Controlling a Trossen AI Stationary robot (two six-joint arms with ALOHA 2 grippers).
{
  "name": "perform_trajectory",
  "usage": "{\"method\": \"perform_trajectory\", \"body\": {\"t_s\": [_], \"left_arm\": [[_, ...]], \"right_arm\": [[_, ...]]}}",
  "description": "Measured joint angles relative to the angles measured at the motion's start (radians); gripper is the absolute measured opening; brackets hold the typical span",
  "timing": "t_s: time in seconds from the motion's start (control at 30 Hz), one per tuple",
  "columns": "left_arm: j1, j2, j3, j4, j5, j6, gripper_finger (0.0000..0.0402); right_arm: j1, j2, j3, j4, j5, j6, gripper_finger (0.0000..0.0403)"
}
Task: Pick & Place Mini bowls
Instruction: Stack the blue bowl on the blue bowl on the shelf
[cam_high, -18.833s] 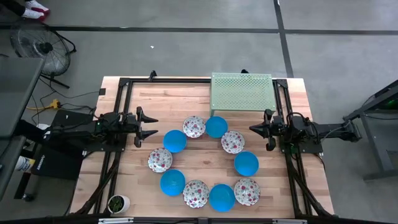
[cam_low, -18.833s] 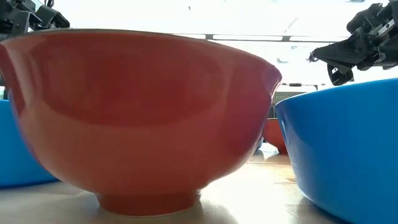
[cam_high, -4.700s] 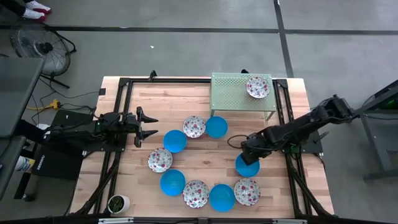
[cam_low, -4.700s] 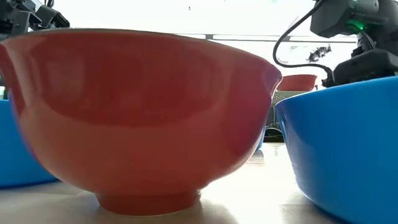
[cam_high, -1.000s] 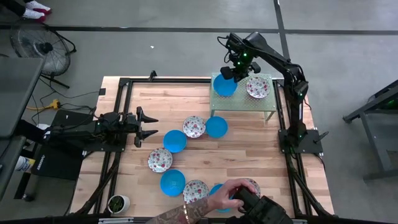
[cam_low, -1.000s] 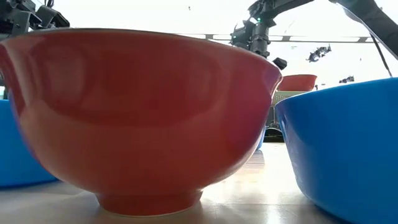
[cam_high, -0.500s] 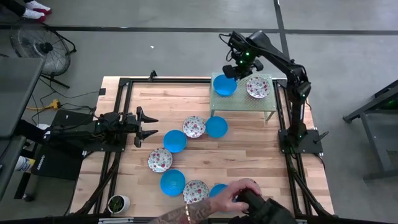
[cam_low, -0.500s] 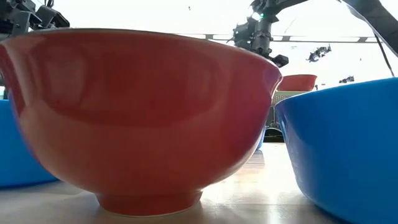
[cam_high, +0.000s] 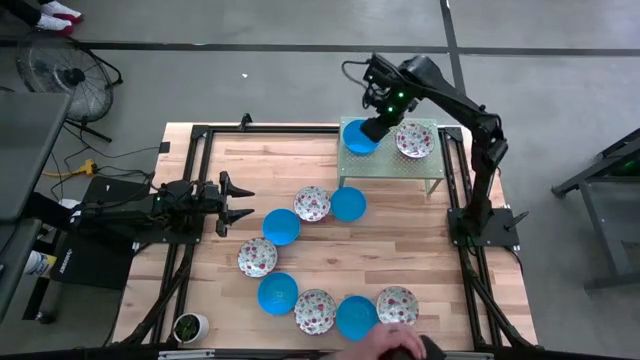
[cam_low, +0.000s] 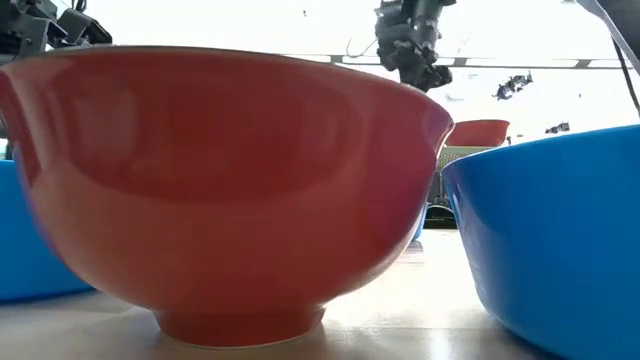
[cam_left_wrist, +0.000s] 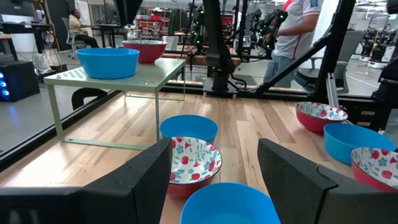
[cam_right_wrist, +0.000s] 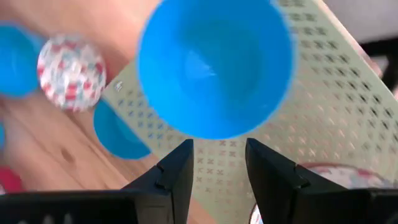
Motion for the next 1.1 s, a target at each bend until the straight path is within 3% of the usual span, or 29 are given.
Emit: {"method": "perform_trajectory", "body": {"t_s": [0.4, 0.57, 0.87, 1.1], "left_arm": [[0.0, 0.0, 0.0, 0.0, 0.0, 0.0, 0.0232], [0.0, 0.0, 0.0, 0.0, 0.0, 0.0, 0.0232], [0.0, 0.0, 0.0, 0.0, 0.0, 0.0, 0.0232], [0.0, 0.0, 0.0, 0.0, 0.0, 0.0, 0.0232]], "right_arm": [[0.198, -0.013, 0.0, 0.0, -0.026, -0.415, 0.0133], [0.311, -0.014, -0.034, 0.0, -0.035, -0.512, 0.0133], [0.469, -0.043, -0.276, 0.067, -0.096, -0.539, 0.0133], [0.524, -0.162, -0.593, 0.341, -0.056, -0.532, 0.0133]]}}
